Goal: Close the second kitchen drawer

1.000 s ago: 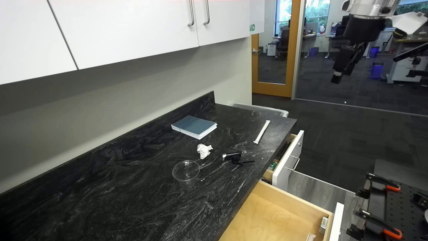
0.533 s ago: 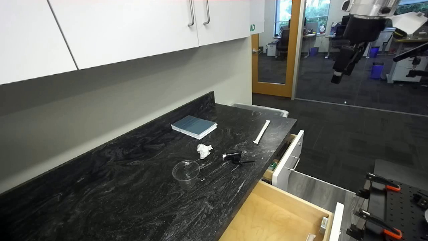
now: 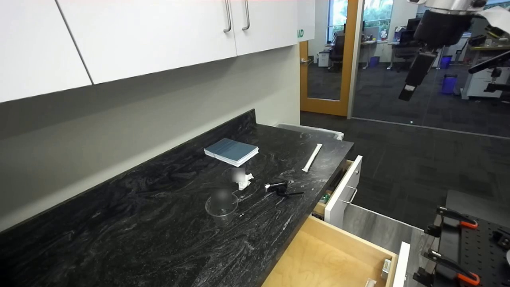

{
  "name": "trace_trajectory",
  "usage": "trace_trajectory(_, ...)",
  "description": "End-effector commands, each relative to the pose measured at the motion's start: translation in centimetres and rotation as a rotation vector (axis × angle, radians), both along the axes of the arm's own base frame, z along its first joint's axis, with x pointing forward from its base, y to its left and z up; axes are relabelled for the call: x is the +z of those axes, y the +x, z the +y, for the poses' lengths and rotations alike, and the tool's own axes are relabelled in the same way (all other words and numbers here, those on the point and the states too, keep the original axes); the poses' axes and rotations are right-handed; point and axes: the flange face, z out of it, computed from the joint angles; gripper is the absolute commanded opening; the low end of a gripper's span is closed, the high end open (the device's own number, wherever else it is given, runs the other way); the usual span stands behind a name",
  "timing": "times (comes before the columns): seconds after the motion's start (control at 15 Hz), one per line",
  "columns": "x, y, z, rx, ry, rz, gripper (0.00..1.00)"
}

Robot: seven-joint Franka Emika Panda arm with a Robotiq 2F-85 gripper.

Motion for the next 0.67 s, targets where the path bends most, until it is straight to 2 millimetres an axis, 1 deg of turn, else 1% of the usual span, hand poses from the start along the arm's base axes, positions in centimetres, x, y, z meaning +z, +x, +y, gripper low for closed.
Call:
trace_trajectory(0.0, 1.2, -2.4, 6.9, 0.199, -0.05, -0.001, 1.0)
trace_trajectory(0.13, 0.7, -4.1, 11.6, 0.315, -0.086, 0.005, 1.0)
trace_trajectory(0.27, -1.0, -6.0, 15.9, 0.428, -0.121, 0.02, 1.0)
trace_trajectory(0.4, -2.8, -7.9, 19.1, 0.539, -0.151, 0.036, 1.0)
trace_trajectory(0.53, -4.7, -9.6, 21.4, 0.645, -0.173, 0.052, 1.0)
trace_trajectory(0.6, -3.4, -9.3, 20.0, 0.557, -0.177, 0.025, 1.0)
